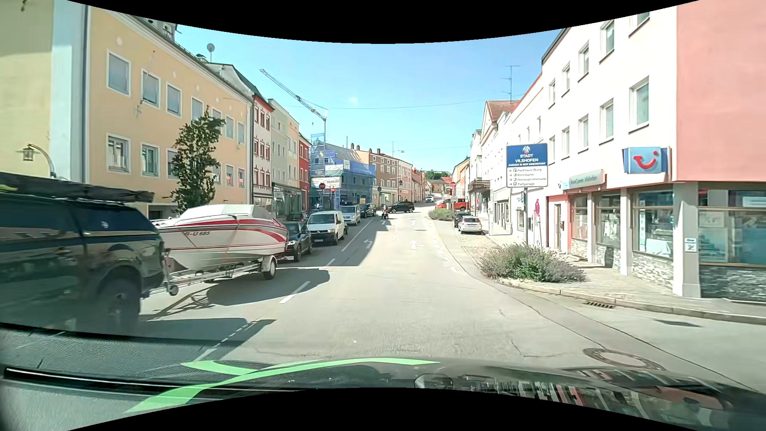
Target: Follow the waypoints while adhering to traffic rules and regulations
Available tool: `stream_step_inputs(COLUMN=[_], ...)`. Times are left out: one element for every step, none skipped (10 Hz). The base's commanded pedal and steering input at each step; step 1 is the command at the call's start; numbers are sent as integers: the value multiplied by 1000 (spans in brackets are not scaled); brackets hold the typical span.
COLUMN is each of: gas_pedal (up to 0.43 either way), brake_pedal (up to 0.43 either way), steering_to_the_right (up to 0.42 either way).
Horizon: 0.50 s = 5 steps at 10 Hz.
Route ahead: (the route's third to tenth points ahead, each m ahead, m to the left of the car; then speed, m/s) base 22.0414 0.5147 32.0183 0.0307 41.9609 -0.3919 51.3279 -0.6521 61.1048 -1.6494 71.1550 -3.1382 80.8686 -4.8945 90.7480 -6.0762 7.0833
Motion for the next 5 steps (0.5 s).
stream_step_inputs(gas_pedal=[0, 0, 0, 0, 0], brake_pedal=[0, 0, 0, 0, 0], steering_to_the_right=[4, 5, 5, 4, 4])
